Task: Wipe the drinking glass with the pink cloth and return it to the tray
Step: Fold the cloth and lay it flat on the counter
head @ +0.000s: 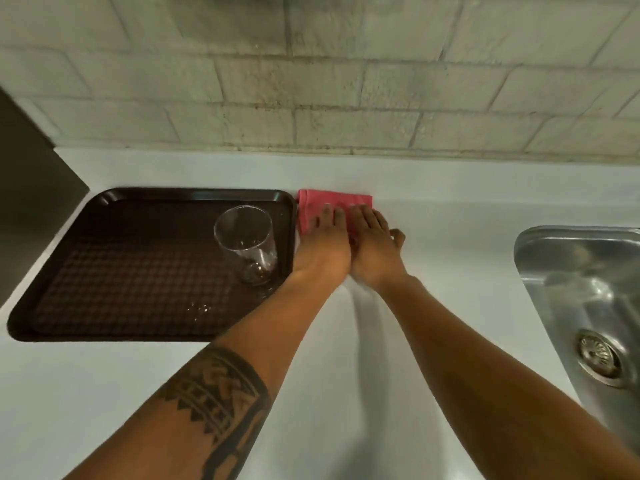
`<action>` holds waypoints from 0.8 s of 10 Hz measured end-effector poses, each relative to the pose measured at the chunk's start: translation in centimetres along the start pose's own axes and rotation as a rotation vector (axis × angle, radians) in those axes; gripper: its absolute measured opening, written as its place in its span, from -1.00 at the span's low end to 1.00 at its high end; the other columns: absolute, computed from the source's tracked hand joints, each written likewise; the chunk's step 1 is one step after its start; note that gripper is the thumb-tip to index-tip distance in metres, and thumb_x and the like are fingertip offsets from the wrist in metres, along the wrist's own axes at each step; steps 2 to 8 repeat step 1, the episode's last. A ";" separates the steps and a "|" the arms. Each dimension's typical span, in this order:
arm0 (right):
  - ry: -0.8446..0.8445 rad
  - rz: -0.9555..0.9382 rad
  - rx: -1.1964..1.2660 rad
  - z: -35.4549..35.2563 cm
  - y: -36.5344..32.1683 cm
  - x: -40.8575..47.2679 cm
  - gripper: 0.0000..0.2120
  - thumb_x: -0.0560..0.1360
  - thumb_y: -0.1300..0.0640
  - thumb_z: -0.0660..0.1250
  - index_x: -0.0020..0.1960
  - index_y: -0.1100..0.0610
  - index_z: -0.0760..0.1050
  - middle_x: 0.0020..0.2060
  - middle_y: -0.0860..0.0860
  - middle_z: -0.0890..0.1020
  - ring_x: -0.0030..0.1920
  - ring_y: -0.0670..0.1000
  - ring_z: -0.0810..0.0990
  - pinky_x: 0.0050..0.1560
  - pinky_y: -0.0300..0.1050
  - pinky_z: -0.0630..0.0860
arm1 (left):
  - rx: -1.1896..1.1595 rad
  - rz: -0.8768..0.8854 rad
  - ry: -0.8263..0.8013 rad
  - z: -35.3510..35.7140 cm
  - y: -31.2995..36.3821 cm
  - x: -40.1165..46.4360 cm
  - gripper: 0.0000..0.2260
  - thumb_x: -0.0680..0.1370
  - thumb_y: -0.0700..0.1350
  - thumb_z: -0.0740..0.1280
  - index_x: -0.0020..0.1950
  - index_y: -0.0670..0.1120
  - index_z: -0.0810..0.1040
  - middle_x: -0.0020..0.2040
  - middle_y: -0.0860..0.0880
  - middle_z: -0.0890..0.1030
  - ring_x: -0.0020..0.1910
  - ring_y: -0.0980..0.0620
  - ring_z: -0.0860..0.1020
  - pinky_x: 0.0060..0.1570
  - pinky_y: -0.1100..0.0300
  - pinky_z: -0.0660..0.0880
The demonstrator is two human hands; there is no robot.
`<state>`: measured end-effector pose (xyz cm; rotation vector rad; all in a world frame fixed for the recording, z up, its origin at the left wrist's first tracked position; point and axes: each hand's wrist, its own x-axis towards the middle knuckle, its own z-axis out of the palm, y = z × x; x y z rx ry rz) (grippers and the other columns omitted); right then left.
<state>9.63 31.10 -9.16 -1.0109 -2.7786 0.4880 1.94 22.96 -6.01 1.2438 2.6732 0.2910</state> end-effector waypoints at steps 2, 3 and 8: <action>0.120 0.029 0.234 -0.2 0.5 -6.5 -0.47 0.61 0.04 0.18 0.58 0.05 0.36 0.59 0.07 0.40 0.58 0.13 0.36 0.44 0.16 0.35 | -0.185 0.041 0.045 0.1 0.4 -7.0 -0.40 0.70 -0.24 0.20 0.74 -0.12 0.12 0.73 -0.13 0.18 0.66 -0.11 0.29 0.55 0.05 0.33; 0.120 0.029 0.234 -0.2 0.5 -6.5 -0.47 0.61 0.04 0.18 0.58 0.05 0.36 0.59 0.07 0.40 0.58 0.13 0.36 0.44 0.16 0.35 | -0.185 0.041 0.045 0.1 0.4 -7.0 -0.40 0.70 -0.24 0.20 0.74 -0.12 0.12 0.73 -0.13 0.18 0.66 -0.11 0.29 0.55 0.05 0.33; 0.120 0.029 0.234 -0.2 0.5 -6.5 -0.47 0.61 0.04 0.18 0.58 0.05 0.36 0.59 0.07 0.40 0.58 0.13 0.36 0.44 0.16 0.35 | -0.185 0.041 0.045 0.1 0.4 -7.0 -0.40 0.70 -0.24 0.20 0.74 -0.12 0.12 0.73 -0.13 0.18 0.66 -0.11 0.29 0.55 0.05 0.33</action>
